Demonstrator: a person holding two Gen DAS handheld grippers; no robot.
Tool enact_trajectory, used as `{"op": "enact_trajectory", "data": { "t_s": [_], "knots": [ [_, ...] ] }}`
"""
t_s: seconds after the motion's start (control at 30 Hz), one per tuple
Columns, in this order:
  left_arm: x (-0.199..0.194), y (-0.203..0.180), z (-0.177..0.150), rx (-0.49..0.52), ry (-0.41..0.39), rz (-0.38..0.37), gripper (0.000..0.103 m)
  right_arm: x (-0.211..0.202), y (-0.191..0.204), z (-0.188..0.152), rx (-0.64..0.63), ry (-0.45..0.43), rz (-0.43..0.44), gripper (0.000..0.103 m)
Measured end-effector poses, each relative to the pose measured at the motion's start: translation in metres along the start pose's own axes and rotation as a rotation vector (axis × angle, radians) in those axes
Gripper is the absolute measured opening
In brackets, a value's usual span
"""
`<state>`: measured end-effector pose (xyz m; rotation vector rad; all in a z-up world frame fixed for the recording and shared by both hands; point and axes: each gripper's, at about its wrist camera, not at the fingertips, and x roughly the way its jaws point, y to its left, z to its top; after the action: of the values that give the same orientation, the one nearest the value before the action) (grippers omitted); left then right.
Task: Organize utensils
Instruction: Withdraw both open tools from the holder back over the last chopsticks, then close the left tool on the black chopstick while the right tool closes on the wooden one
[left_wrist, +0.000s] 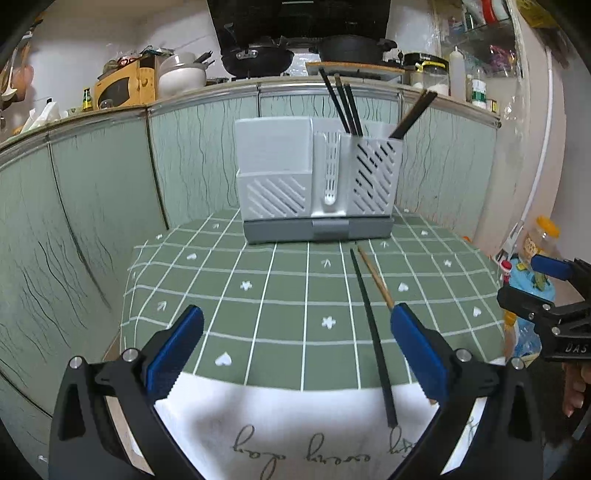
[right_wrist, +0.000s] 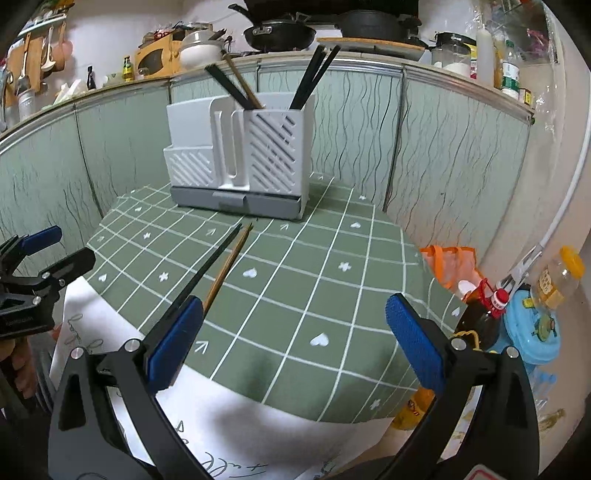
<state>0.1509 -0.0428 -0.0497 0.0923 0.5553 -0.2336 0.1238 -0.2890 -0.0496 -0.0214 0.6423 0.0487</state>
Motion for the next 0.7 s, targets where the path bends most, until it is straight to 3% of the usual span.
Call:
{"op": "enact_trajectory", "data": {
  "t_s": [0.7],
  "knots": [
    [-0.002, 0.022, -0.034, 0.041, 0.017, 0.043, 0.099, 0.033, 0.052, -0.032, -0.078, 0.053, 0.059, 0.093]
  ]
}}
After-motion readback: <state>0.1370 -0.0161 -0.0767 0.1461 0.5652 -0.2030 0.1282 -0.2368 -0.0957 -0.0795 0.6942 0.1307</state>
